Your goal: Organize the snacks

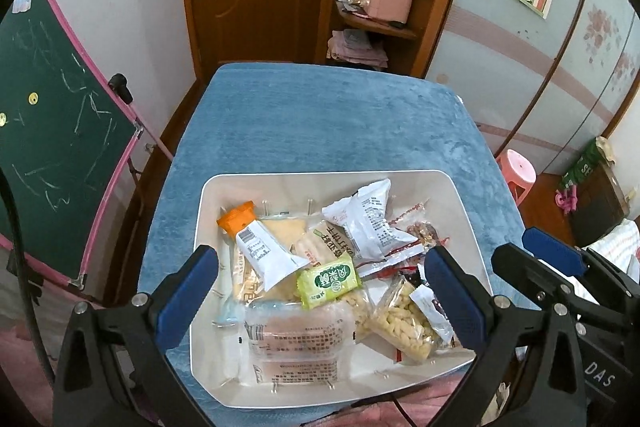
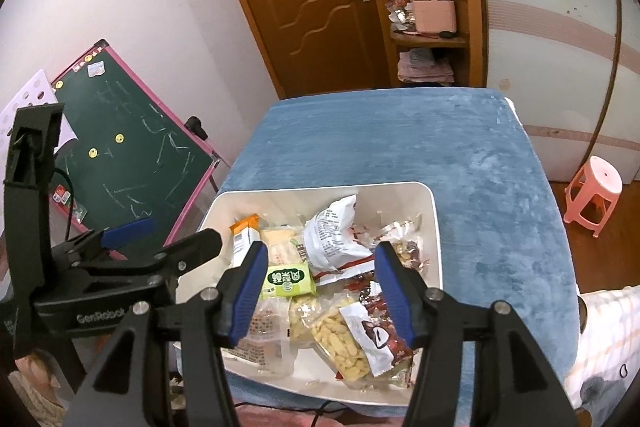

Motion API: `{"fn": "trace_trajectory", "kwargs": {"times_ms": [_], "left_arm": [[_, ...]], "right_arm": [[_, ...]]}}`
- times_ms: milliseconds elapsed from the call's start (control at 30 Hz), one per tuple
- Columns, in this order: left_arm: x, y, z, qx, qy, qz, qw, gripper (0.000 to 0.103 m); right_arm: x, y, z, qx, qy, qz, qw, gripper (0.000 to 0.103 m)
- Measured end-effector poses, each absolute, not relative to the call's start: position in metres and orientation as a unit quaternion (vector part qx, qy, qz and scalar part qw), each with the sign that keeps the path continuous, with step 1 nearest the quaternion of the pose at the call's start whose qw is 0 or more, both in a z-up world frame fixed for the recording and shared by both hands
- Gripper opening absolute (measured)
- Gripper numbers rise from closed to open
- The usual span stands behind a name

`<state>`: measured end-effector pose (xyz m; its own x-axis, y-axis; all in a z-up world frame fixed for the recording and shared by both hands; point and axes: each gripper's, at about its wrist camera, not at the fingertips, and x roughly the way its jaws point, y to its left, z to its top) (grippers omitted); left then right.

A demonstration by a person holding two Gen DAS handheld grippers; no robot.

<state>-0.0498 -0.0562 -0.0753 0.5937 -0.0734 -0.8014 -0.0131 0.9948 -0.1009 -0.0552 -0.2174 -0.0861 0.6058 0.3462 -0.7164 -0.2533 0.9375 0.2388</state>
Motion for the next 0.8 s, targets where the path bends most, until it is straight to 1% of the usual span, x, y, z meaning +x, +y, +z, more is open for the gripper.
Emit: {"fn": "trace_trajectory", "kwargs": {"times_ms": [267,533,800], "left_arm": [[-0.057,-0.062,-0.071,-0.042,0.443,-0.016,0.895,0.103],[-0.066,-0.072,-0.065,-0.009,0.426,0.011,0.905,0.103],[-0.067,-0.071,-0.061,-0.011,0.414,0.027,0.91,0.103]], "right_arm": [[-0.063,-0.222,-0.081,0.061,0.402,0.16,0.9,0.056],[-0.075,-0.218,-0.075,0.044,0.384,0.165,0.908,0.056],[-0.078,-0.222,-0.071,0.04,0.369,0.156,0.915,0.056]]}}
